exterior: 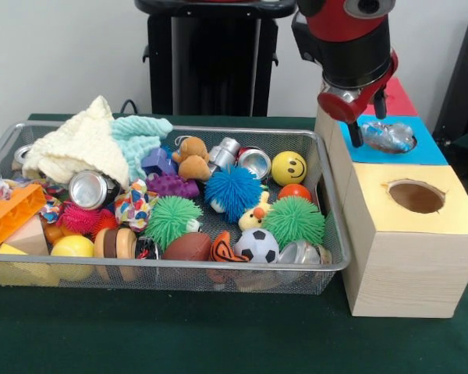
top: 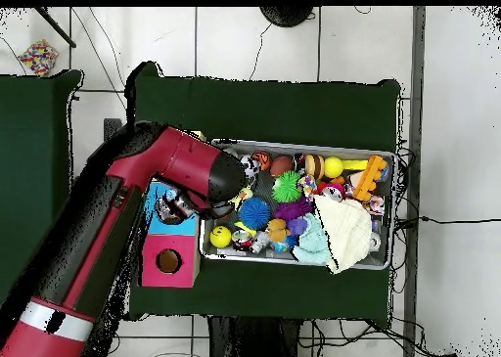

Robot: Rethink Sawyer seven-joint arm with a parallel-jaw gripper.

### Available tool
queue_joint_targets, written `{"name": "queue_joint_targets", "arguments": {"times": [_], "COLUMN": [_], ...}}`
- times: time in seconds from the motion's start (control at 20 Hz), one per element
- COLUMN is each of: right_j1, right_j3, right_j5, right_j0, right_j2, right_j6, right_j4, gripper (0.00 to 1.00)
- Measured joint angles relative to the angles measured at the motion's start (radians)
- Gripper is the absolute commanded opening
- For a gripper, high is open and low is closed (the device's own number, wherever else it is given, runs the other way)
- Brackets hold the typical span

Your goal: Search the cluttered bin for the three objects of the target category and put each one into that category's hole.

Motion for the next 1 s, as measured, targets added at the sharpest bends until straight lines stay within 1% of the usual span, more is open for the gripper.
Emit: {"name": "queue_joint_targets", "arguments": {"times": [0.15, 1.0], "right_j1": [-0.001, -0.004], "right_j3": [0.001, 0.001], "right_j5": [0.023, 0.023], "right_j0": [-0.004, -0.007], "right_j2": [0.014, 0.019], "right_j6": [0.0, 0.0], "right_j4": [0.0, 0.0], "gripper": [1.0, 1.0]}}
